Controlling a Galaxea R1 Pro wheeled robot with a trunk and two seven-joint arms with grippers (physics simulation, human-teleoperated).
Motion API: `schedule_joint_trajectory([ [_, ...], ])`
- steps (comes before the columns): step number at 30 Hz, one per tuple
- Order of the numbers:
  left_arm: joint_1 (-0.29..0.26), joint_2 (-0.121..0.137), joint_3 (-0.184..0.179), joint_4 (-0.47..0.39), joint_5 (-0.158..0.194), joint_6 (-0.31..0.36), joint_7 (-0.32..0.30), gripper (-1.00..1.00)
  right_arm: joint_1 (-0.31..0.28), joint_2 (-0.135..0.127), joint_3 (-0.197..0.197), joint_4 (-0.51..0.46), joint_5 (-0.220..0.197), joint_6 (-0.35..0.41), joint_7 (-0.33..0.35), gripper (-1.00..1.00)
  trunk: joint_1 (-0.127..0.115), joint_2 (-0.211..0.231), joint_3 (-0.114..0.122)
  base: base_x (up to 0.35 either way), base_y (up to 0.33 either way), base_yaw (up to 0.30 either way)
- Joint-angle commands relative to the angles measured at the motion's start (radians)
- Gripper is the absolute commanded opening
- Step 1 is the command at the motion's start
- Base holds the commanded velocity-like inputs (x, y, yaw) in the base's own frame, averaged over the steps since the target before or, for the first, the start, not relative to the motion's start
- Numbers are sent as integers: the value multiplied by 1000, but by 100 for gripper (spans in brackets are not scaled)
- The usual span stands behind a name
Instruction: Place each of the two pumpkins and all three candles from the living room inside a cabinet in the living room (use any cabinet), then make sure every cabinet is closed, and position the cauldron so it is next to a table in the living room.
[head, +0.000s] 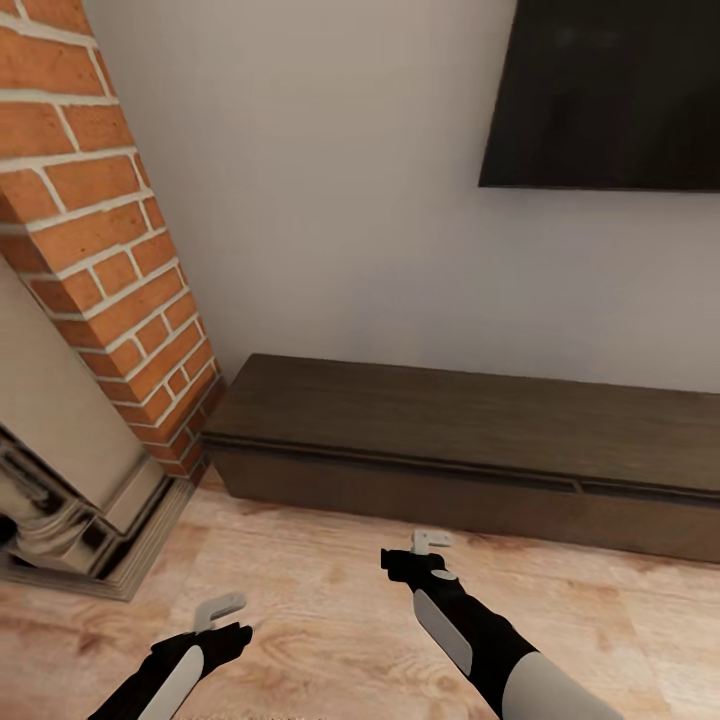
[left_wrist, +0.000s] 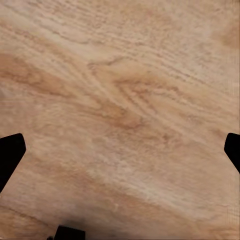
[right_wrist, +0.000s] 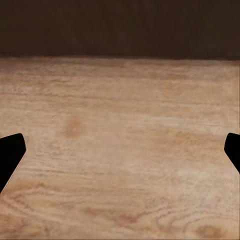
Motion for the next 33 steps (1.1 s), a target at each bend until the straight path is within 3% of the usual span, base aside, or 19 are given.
schedule_joint_trajectory([
  [1,-1,1,-5,-1,11,1,10,100,-1,-1,4,-2,-6,3,-8,100,-4,7,2,0,0,291],
  [7,-1,1,-4,27,14,2,10,100,-1,-1,4,-2,-6,2,-8,100,-27,49,21,0,0,291],
  [11,-3,0,70,68,24,1,10,100,-1,-1,4,-2,-5,0,-8,100,-42,77,34,0,0,290],
  [14,-4,-4,105,76,27,2,10,100,-1,-1,4,-2,-4,-1,-8,100,-54,98,43,0,0,291],
  [25,-5,-13,118,131,44,1,10,100,-1,-1,4,-1,-4,-4,-9,100,-96,175,78,0,0,291],
  [29,-5,-13,212,136,45,-20,10,100,-1,-1,4,0,-4,-5,-10,100,-111,203,90,0,0,291],
  [33,-5,-13,245,182,47,-52,9,100,-1,-1,4,-1,-4,-5,-10,100,-127,231,103,0,0,291],
])
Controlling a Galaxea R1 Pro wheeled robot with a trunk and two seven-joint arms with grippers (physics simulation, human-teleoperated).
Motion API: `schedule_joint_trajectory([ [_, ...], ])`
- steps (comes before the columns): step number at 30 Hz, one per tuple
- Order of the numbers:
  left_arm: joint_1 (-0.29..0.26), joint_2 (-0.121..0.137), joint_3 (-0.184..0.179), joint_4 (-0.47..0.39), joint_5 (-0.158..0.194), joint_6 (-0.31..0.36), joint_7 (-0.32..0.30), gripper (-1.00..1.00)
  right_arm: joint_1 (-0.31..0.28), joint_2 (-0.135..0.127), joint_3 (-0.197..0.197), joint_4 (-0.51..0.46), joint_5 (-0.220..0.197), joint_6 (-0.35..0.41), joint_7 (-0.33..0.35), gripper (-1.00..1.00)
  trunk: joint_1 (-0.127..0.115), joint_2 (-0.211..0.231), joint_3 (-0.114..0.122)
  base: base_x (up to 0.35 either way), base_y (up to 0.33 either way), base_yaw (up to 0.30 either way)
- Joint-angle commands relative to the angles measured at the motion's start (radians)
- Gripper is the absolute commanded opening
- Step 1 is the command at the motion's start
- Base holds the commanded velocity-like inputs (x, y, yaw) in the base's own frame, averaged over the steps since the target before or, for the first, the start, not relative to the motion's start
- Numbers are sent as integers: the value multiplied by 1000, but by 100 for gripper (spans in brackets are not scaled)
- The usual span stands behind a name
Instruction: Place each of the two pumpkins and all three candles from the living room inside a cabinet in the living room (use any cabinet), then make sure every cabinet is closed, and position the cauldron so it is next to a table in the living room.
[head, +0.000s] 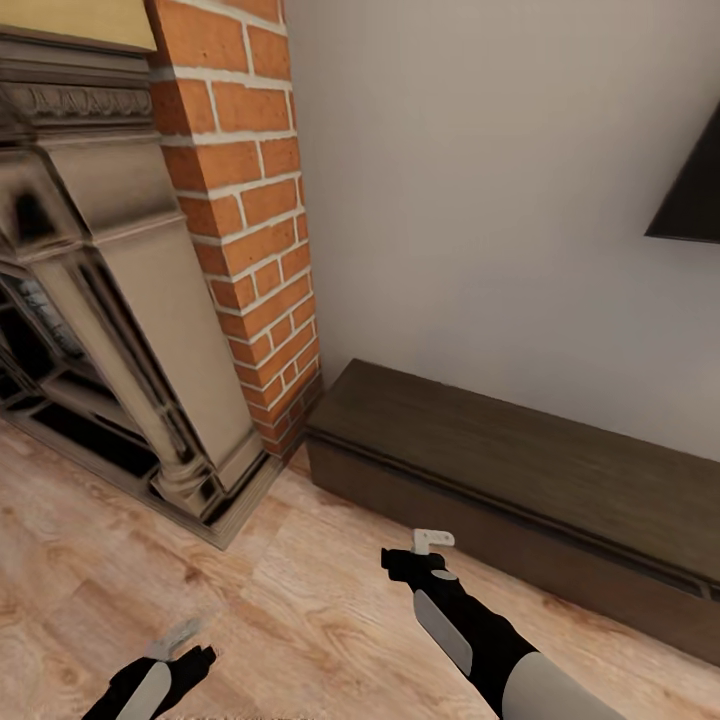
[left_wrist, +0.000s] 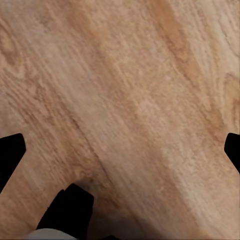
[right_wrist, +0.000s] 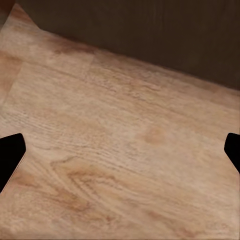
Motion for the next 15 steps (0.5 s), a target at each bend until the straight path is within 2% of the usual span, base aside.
schedule_joint_trajectory([
  [1,0,-1,-3,3,11,-9,9,100,-1,-1,5,-2,-5,3,-8,100,-4,7,2,0,0,291],
  [7,0,-16,2,12,9,-31,10,100,-1,-1,5,-2,-6,3,-8,100,-27,49,21,-10,0,291],
  [11,0,-18,5,13,9,-32,9,100,-1,-1,6,-2,-6,3,-8,100,-42,77,34,-196,0,291],
  [15,0,-18,6,13,9,-33,9,100,-1,0,6,-2,-5,2,-8,100,-58,105,46,-57,0,291],
])
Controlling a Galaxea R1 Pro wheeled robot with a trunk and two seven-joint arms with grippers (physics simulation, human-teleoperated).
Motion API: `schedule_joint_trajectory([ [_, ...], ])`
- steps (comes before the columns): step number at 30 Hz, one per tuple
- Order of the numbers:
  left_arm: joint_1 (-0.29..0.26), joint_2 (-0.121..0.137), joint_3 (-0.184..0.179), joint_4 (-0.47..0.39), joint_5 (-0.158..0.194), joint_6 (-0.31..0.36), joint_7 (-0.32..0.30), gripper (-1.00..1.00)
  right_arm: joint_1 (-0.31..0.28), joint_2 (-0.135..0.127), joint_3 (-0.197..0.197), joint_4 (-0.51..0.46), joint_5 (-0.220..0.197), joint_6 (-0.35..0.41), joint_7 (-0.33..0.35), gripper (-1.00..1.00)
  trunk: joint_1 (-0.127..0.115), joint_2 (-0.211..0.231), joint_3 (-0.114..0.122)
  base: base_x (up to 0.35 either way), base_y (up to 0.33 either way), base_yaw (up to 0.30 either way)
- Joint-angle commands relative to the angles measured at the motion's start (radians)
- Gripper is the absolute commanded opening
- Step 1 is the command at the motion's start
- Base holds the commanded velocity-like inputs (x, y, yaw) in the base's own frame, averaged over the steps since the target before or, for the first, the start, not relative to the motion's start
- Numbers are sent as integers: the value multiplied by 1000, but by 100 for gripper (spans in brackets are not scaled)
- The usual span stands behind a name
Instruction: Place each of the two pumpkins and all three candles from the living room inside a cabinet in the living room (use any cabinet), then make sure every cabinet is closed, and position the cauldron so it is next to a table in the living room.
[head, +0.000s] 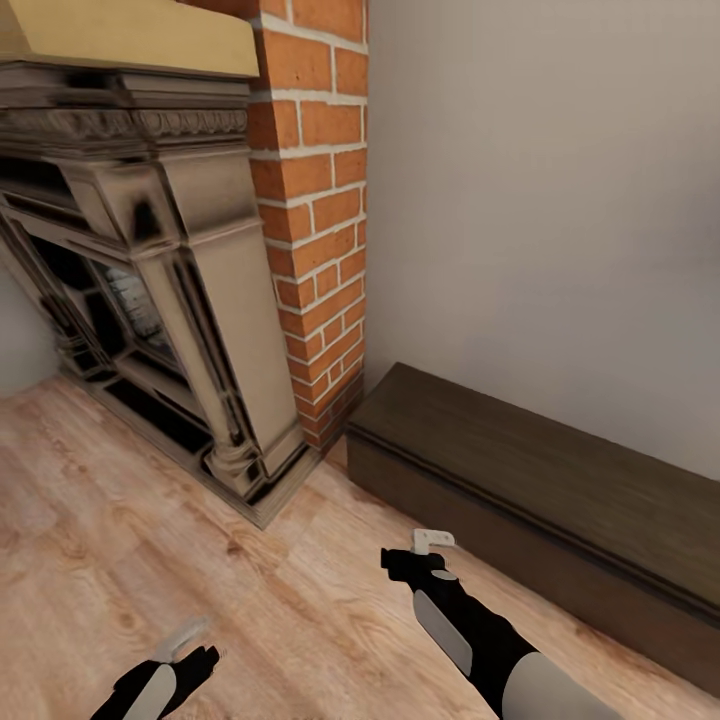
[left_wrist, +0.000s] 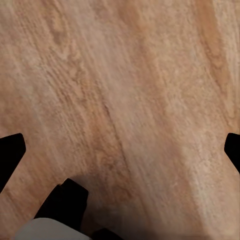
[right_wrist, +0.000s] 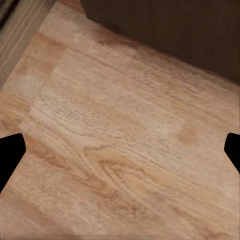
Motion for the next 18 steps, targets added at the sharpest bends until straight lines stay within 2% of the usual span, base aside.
schedule_joint_trajectory([
  [1,0,1,-4,-2,10,2,8,100,-1,-1,4,-2,-6,3,-8,100,-4,7,2,-16,0,290],
  [16,0,1,-3,-1,12,2,8,100,-1,-1,5,-1,-5,3,-8,100,-62,112,49,-2,0,291],
  [18,0,1,-2,-1,12,2,7,100,-1,-1,5,7,-4,3,-7,100,-62,112,49,0,0,290],
])
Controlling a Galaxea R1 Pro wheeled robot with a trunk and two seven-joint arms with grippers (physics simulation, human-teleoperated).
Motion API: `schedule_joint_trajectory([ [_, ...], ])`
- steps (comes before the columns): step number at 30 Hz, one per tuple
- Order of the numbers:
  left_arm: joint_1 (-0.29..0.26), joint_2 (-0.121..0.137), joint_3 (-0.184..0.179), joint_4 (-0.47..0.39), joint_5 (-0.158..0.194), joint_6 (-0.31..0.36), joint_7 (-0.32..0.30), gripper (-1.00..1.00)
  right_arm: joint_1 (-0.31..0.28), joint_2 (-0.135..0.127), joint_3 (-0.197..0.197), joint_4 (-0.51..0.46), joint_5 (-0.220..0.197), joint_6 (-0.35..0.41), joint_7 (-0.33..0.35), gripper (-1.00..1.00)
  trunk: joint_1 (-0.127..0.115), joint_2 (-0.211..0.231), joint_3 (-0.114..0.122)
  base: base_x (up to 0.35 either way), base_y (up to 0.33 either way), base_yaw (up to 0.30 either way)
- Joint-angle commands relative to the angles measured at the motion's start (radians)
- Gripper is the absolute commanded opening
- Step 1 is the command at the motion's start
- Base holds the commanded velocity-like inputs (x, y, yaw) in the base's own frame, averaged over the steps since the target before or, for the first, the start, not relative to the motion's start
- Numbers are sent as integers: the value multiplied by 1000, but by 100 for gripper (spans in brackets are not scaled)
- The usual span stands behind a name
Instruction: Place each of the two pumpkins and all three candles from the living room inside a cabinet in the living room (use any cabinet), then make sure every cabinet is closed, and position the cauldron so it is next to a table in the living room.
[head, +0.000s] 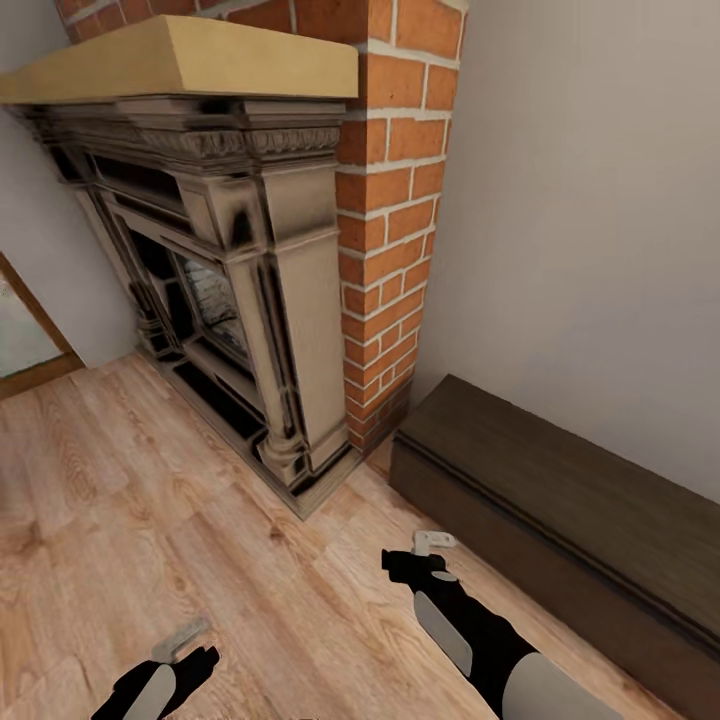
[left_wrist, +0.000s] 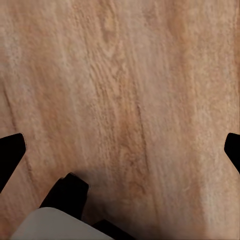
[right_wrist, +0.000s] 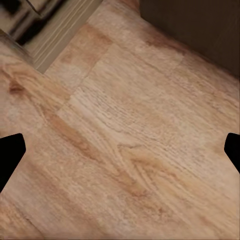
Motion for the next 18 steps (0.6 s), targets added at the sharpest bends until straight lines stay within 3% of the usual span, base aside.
schedule_joint_trajectory([
  [1,0,1,-4,-2,10,2,7,100,-1,-1,5,12,-4,1,-8,100,0,0,-1,0,0,290],
  [18,0,4,-2,-2,8,1,-11,100,-1,-1,6,36,-1,-9,-7,100,0,0,-1,0,0,291],
])
